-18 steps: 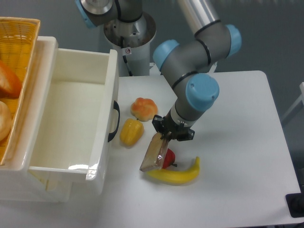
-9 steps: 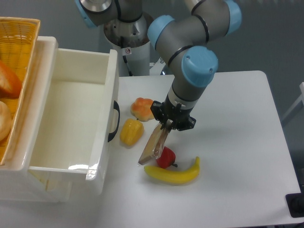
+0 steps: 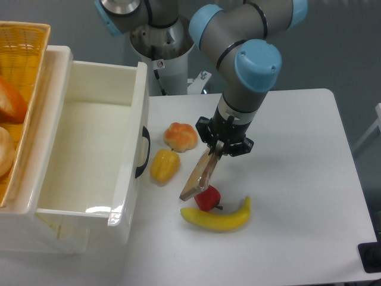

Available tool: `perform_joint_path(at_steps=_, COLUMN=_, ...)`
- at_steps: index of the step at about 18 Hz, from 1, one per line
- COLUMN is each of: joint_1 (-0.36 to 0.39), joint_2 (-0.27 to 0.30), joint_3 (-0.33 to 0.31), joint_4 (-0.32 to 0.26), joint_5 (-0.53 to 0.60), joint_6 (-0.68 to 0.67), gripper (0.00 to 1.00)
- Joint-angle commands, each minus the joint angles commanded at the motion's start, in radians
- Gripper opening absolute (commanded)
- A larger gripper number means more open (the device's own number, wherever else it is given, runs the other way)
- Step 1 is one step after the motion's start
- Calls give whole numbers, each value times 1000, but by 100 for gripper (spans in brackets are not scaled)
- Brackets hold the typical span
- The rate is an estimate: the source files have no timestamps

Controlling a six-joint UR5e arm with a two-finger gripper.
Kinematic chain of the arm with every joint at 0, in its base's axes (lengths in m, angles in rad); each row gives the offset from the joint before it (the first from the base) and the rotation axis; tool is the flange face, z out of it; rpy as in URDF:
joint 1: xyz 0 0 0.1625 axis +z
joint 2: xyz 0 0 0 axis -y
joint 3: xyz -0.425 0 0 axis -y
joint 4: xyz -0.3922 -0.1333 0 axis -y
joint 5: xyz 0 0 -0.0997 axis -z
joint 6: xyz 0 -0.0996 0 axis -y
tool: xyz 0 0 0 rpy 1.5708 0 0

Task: Pick up the toast
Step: 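Lift the gripped toast slice up off the table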

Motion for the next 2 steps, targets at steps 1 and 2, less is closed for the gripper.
perform_joint_path(at_steps=1, joint_1=3, joint_2=5, joint_3=0, joint_4=0, joint_5=0, joint_6=0, gripper=27)
perform_joint_path(at_steps=2, joint_1=3, joint_2=5, joint_3=0, joint_4=0, joint_5=0, joint_6=0, gripper=27)
